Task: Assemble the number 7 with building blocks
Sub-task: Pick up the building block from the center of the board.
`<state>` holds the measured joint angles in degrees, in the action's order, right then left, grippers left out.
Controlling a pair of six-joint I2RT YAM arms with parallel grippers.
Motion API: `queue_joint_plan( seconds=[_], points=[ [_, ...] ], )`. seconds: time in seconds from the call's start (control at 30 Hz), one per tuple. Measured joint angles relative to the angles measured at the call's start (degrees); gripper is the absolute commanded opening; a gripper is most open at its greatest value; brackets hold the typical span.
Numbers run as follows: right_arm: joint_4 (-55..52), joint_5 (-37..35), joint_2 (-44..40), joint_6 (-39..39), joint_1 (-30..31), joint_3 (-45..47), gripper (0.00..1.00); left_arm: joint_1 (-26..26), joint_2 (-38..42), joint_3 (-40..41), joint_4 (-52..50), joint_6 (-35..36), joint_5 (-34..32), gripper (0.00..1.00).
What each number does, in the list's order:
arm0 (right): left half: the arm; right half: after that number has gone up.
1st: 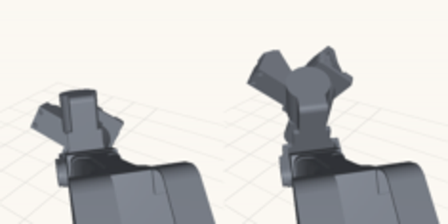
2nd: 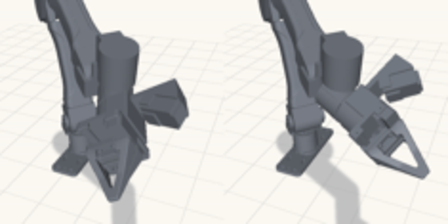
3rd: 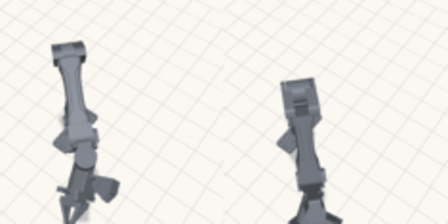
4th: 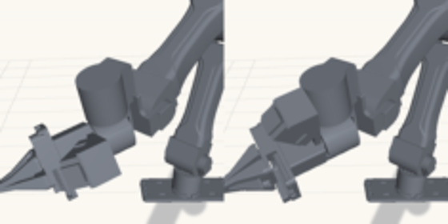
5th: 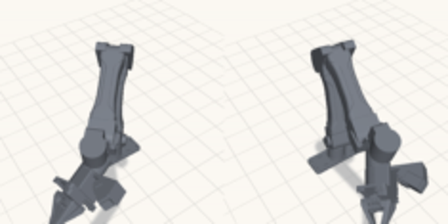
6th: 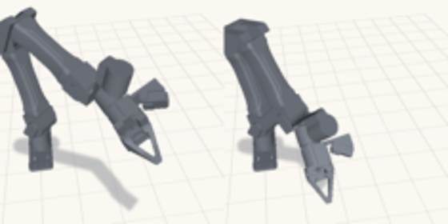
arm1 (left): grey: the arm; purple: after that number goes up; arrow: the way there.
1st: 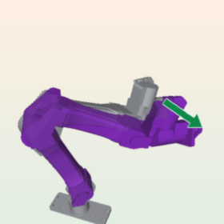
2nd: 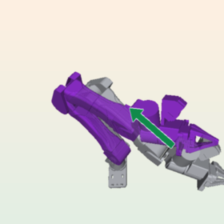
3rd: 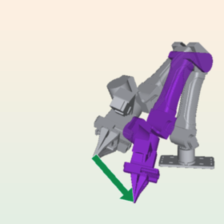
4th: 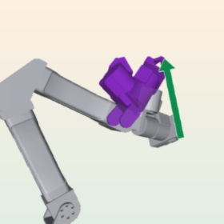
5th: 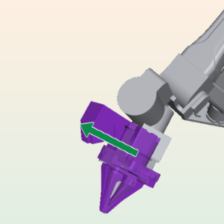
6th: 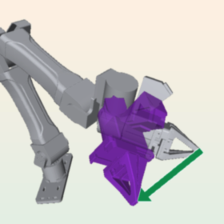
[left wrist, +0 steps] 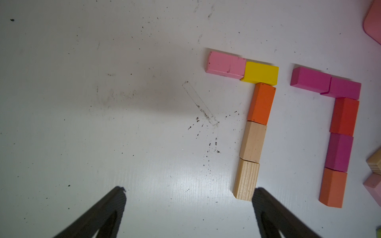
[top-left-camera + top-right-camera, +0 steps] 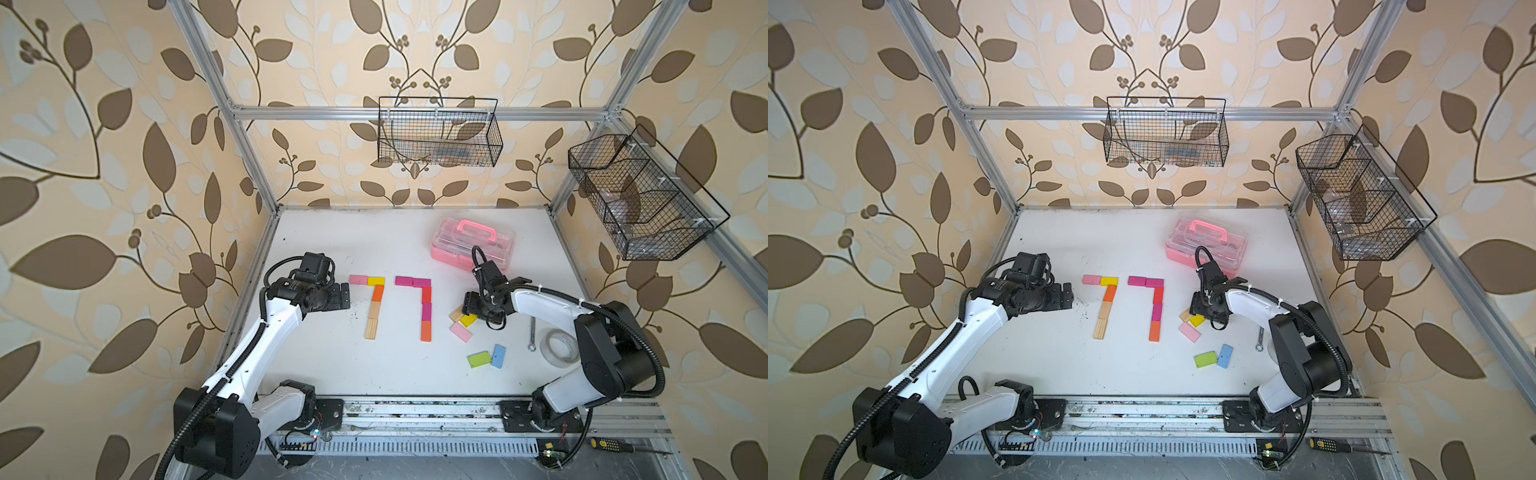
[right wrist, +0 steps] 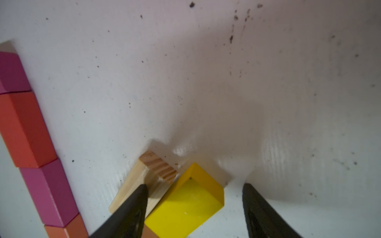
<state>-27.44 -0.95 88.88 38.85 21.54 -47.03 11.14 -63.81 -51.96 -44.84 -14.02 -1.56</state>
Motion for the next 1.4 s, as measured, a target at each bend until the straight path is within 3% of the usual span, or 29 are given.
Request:
queue_joint_plan(
  seconds=[0.43,0.7,0.93,0.97,1.2,1.4],
  points=[
    [-2.19,-1.68,-7.89,-0.52,-1.05,6.01,0.61,-0.37,1.53,0.74,0.52,0.02,0.11,0.99],
    [-2.01,-1.77,-5.68,-1.01,1.18,5.97,0.54,-0.37,1.53,0.74,0.52,0.02,0.11,0.99],
    [-1.86,-3.17,-5.25,-1.95,2.34,5.66,0.06,-0.37,1.55,0.74,0.55,0.02,0.15,0.99],
    [-1.86,-3.28,-5.46,-2.27,2.34,5.57,0.03,-0.37,1.55,0.74,0.55,0.02,0.17,0.99],
    [-4.24,-4.61,-6.71,-7.28,1.60,4.31,0.03,-0.74,1.60,0.74,0.57,0.02,1.07,0.99],
    [-3.30,-3.93,-16.35,-22.95,1.68,-1.84,0.05,-0.74,1.79,0.74,0.57,0.02,1.20,0.99]
  ],
)
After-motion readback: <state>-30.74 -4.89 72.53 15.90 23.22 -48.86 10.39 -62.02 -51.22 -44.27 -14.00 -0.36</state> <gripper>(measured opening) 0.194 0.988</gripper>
